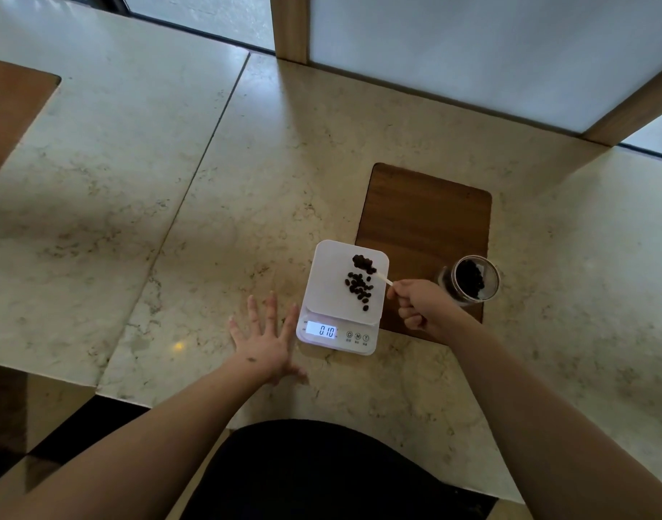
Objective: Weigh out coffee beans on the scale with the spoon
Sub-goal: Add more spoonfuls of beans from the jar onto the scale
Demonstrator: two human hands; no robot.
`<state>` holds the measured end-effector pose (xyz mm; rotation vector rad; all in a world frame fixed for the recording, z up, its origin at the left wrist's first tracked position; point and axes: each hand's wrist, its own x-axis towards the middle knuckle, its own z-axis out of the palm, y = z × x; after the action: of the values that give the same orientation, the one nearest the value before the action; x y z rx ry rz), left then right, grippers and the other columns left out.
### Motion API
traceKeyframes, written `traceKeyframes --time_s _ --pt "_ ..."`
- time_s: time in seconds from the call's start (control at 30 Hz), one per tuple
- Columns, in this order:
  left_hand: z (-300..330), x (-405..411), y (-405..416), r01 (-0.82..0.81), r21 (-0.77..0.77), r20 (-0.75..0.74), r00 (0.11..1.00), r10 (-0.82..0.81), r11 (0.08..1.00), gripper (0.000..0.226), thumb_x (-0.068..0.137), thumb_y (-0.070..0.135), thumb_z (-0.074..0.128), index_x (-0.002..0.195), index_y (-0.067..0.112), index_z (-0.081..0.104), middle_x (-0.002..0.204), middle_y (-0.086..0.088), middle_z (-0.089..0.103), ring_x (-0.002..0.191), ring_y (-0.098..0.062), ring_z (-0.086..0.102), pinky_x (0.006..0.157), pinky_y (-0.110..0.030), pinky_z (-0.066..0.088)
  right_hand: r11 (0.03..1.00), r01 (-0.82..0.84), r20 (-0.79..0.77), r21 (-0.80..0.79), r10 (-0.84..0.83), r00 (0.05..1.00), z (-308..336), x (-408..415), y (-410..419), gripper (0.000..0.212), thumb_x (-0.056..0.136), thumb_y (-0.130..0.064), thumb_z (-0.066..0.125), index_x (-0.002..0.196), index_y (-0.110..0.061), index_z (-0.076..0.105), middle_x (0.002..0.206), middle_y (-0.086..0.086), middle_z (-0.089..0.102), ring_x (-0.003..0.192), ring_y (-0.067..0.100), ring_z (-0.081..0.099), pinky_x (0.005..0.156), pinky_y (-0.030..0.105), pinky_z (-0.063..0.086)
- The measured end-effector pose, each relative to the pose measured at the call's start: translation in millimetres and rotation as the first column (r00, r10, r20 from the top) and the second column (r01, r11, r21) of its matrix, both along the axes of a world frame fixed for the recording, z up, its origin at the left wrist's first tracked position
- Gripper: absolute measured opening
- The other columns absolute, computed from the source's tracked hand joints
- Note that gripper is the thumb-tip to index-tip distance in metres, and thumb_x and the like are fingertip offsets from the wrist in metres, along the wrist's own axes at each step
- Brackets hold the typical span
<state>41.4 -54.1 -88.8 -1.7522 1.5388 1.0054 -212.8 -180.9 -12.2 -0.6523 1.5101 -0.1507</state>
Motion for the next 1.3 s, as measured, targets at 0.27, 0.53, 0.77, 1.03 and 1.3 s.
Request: traceKeyframes --time_s 0.27,0.53,0.77,1.03,1.3 --pt "2.7 0.4 -1.2 -0.001 0.011 -0.014 1.000 0.001 1.000 0.127 0.074 0.086 0.052 0.133 0.034 -0.047 0.137 -0.013 -0.062 0.117 -0.046 -0.059 0.104 -0.080 -0.017 0.996 -0.083 -0.047 -0.022 0.082 0.995 -8.9 8.9 -6.2 0.034 0.105 -0.023 0.035 0.083 -0.009 0.057 0.057 -0.004 0.026 0.047 0.009 0.022 0.040 0.021 0.022" --pt "2.4 -1.3 -2.3 -0.011 0.025 -0.005 1.000 0.011 1.000 0.127 0.076 0.084 0.052 0.133 0.033 -0.049 0.133 -0.012 -0.064 0.118 -0.047 -0.059 0.105 -0.081 -0.013 0.982 -0.173 -0.130 -0.076 0.162 0.978 -16.1 17.1 -15.9 0.034 0.103 -0.027 0.041 0.082 -0.010 0.063 0.054 -0.004 0.030 0.045 0.011 0.023 0.043 0.024 0.023" --pt "1.6 1.0 -1.1 -0.009 0.018 -0.019 1.000 0.009 1.000 0.127 0.075 0.084 0.053 0.128 0.035 -0.052 0.133 -0.011 -0.065 0.117 -0.046 -0.060 0.104 -0.081 -0.015 0.913 -0.300 -0.207 -0.278 0.248 0.946 -15.2 21.6 -8.0 0.023 0.090 -0.029 0.047 0.079 -0.020 0.064 0.051 -0.007 0.042 0.036 0.006 0.033 0.036 0.024 0.027" --pt "2.3 2.0 -1.3 -0.007 0.018 -0.019 1.000 0.008 1.000 0.128 0.075 0.085 0.053 0.128 0.035 -0.052 0.130 -0.011 -0.066 0.115 -0.045 -0.061 0.103 -0.081 -0.016 0.783 -0.520 -0.432 -0.341 0.360 0.827 -11.3 18.3 -7.1 0.033 0.100 -0.022 0.042 0.079 -0.017 0.067 0.059 -0.006 0.049 0.051 0.012 0.042 0.049 0.026 0.031" --pt "3.5 3.5 0.7 -0.003 0.011 -0.035 0.999 0.003 1.000 0.130 0.072 0.086 0.054 0.126 0.037 -0.054 0.124 -0.008 -0.070 0.113 -0.043 -0.063 0.105 -0.080 -0.015 0.555 -0.721 -0.701 -0.415 0.310 0.642 -7.8 13.5 6.1 0.023 0.100 -0.017 0.040 0.088 -0.011 0.059 0.076 0.004 0.062 0.065 0.023 0.057 0.052 0.033 0.041"
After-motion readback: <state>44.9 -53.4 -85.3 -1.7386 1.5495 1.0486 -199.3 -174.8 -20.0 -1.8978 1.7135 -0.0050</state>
